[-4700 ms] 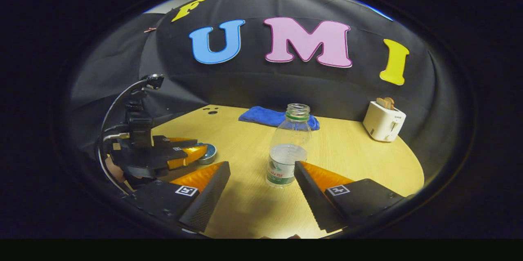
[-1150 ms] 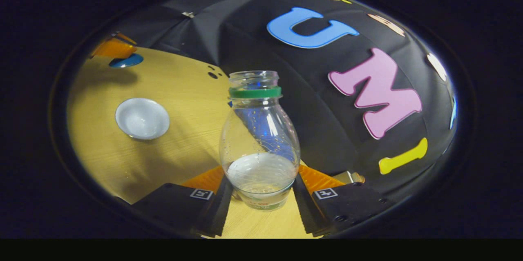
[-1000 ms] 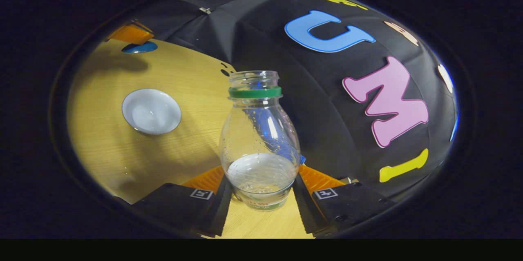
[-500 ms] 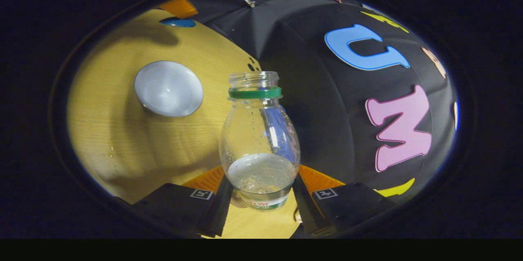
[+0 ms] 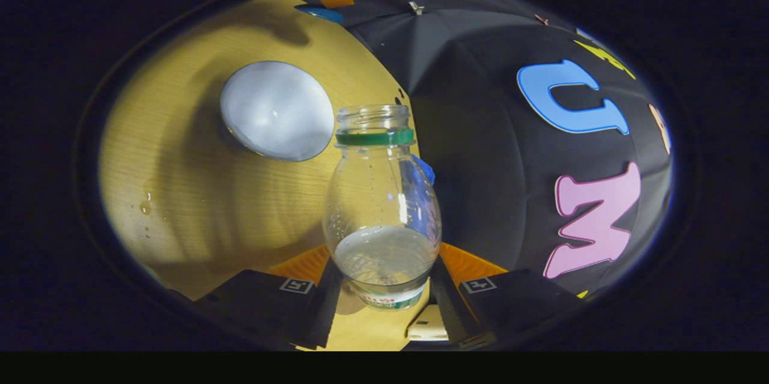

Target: Open the teacup lid with one hand, grasp the water bottle and pour water into the teacup with the other hand; after pouring, place the water bottle on the coaster and then close the teacup lid.

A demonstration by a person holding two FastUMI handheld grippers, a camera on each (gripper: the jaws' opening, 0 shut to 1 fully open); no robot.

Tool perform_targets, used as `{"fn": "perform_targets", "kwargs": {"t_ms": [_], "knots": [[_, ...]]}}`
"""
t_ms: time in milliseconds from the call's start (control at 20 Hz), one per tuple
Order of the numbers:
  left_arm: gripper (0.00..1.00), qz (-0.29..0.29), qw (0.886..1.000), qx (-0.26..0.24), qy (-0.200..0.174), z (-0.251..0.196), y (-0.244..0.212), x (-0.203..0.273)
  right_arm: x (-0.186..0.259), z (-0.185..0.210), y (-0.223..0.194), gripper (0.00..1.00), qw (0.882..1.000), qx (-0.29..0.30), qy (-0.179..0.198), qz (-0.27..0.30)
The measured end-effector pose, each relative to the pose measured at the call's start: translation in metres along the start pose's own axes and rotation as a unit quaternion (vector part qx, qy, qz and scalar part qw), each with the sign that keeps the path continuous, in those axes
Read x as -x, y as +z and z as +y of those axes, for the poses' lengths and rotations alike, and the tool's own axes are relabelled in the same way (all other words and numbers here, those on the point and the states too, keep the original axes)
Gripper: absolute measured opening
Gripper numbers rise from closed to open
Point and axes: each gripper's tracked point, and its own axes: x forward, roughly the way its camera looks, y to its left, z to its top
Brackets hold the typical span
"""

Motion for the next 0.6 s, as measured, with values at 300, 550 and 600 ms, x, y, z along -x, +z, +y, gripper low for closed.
{"fn": "perform_targets", "kwargs": {"t_ms": [300,550,600], "knots": [[0.25,0.002,1.0,-0.003,0.001,0.003,-0.003,0.001,-0.009,0.0,0.004,0.74,0.999,0.047,0.006,-0.017],[0.25,0.003,1.0,-0.006,-0.003,-0.001,-0.004,0.003,-0.013,0.0,0.006,0.77,0.997,0.073,0.004,-0.028],[0.25,0.003,1.0,-0.007,-0.003,-0.002,-0.005,0.003,-0.013,-0.001,0.008,0.74,0.996,0.081,0.0,-0.032]]}}
